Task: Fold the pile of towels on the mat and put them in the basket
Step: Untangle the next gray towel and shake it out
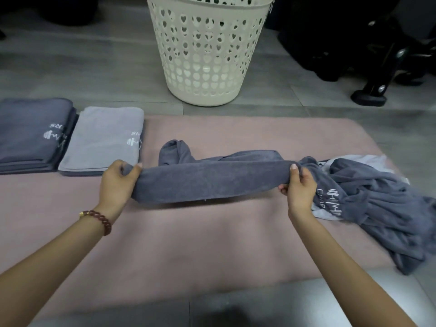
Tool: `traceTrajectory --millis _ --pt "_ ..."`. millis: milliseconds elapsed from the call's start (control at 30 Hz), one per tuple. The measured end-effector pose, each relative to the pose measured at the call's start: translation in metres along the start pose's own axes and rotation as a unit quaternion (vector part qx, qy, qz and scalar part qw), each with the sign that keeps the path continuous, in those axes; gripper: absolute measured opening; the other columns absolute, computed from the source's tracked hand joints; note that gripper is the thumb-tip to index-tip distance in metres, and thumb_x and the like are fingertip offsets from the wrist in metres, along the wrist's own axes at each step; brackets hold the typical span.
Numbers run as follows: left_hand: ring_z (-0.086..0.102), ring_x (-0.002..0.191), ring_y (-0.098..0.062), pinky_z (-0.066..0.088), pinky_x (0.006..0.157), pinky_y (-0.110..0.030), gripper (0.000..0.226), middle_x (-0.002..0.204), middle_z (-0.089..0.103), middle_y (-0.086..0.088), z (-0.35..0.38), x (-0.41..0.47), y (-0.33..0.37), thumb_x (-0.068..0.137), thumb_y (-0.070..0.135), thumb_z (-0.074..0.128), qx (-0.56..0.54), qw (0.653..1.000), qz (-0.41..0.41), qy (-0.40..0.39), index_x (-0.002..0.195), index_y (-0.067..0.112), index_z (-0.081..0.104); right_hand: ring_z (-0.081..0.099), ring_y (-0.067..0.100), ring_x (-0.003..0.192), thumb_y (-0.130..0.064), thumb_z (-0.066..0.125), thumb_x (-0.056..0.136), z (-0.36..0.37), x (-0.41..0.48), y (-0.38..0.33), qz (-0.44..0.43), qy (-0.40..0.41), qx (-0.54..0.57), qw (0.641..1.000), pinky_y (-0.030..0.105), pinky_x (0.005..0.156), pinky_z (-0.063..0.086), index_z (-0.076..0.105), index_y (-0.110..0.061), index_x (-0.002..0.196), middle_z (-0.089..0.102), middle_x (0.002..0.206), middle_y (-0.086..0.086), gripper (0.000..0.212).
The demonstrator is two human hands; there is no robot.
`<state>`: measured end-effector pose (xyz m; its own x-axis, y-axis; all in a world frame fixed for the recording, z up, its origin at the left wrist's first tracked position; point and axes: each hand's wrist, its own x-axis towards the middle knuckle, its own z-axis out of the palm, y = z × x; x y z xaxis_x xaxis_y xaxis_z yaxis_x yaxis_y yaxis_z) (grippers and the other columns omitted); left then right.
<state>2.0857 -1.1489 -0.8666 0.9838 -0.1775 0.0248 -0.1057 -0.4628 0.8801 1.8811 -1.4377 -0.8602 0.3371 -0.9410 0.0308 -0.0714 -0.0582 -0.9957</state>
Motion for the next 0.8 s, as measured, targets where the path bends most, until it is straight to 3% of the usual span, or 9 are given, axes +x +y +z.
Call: traceTrajectory --millis 67,233,300,367,400,500,567,633,800 --pt "0.051 0.083 -0.021 0.041 0.079 -0.030 0.017 0.088 0.055 -0.007 0.003 -0.008 0.007 0.079 0.007 0.068 0.058 0.995 0.016 -0.078 0.088 0.010 0.054 0.045 0.000 0.044 -0.014 0.045 0.098 -0.005 -0.003 -0.005 -0.053 -0.081 -0.031 0.995 0.017 0.048 0.039 0.057 -0.018 0.082 0.053 0.053 -0.015 0.020" --pt "0.045 0.110 0.002 0.029 0.089 0.000 0.052 0.118 0.052 0.010 0.027 -0.040 0.085 0.077 0.029 0.075 0.055 0.926 0.257 -0.272 0.122 0.018 0.052 0.055 -0.003 0.069 -0.017 0.055 0.087 0.001 -0.027 -0.040 -0.174 -0.288 -0.043 0.941 0.012 0.064 0.044 0.063 -0.023 0.081 0.064 0.078 -0.019 0.011" --pt "0.048 0.113 0.000 0.037 0.097 -0.013 0.066 0.126 0.053 0.010 0.047 -0.053 0.118 0.075 0.042 0.074 0.058 0.882 0.284 -0.372 0.130 0.027 0.042 0.057 -0.003 0.076 -0.022 0.056 0.085 0.012 -0.036 -0.059 -0.201 -0.327 -0.027 0.923 0.014 0.071 0.045 0.066 -0.030 0.084 0.065 0.083 -0.019 0.012" --pt "0.058 0.105 -0.012 0.048 0.089 -0.034 0.062 0.117 0.060 0.006 0.066 -0.064 0.142 0.075 0.047 0.069 0.090 0.865 0.312 -0.382 0.126 0.034 0.036 0.056 -0.006 0.076 -0.017 0.056 0.085 0.022 -0.040 -0.076 -0.194 -0.353 -0.002 0.915 0.012 0.072 0.043 0.062 -0.029 0.085 0.065 0.080 -0.019 0.014" --pt "0.061 0.099 -0.016 0.049 0.084 -0.037 0.055 0.110 0.063 0.004 0.071 -0.066 0.150 0.077 0.043 0.066 0.090 0.871 0.323 -0.359 0.122 0.032 0.036 0.055 -0.007 0.076 -0.015 0.053 0.086 0.026 -0.040 -0.084 -0.184 -0.365 0.010 0.913 0.012 0.073 0.043 0.059 -0.025 0.087 0.064 0.080 -0.017 0.011" --pt "0.062 0.089 -0.008 0.048 0.078 -0.027 0.038 0.100 0.062 0.005 0.072 -0.064 0.160 0.085 0.012 0.059 -0.024 0.919 0.272 -0.284 0.118 0.023 0.044 0.058 0.002 0.086 -0.022 0.046 0.087 0.031 -0.037 -0.094 -0.132 -0.356 0.069 0.923 0.018 0.084 0.048 0.049 -0.023 0.102 0.055 0.100 -0.004 0.015" --pt "0.063 0.068 -0.001 0.052 0.060 -0.022 0.033 0.091 0.058 0.001 0.062 -0.059 0.164 0.092 0.000 0.046 -0.168 0.931 0.137 -0.294 0.117 0.021 0.049 0.061 0.012 0.096 -0.031 0.049 0.085 0.027 -0.039 -0.089 -0.064 -0.351 0.101 0.929 0.027 0.091 0.049 0.045 -0.026 0.111 0.049 0.110 0.001 0.027" --pt "0.065 0.058 -0.006 0.053 0.048 -0.021 0.035 0.094 0.053 -0.004 0.050 -0.052 0.166 0.096 -0.002 0.037 -0.270 0.913 0.004 -0.306 0.114 0.022 0.054 0.057 0.004 0.098 -0.033 0.056 0.083 0.021 -0.050 -0.079 -0.058 -0.376 0.053 0.923 0.023 0.090 0.048 0.043 -0.027 0.114 0.049 0.113 -0.003 0.034" --pt "0.065 0.090 -0.012 0.054 0.079 -0.019 0.028 0.105 0.065 -0.003 0.034 -0.048 0.159 0.094 -0.003 0.043 -0.294 0.876 0.021 -0.382 0.111 0.014 0.058 0.051 0.003 0.107 -0.029 0.072 0.070 0.025 -0.089 -0.041 0.001 -0.414 -0.020 0.910 0.018 0.084 0.047 0.032 -0.030 0.122 0.042 0.122 -0.012 0.066"
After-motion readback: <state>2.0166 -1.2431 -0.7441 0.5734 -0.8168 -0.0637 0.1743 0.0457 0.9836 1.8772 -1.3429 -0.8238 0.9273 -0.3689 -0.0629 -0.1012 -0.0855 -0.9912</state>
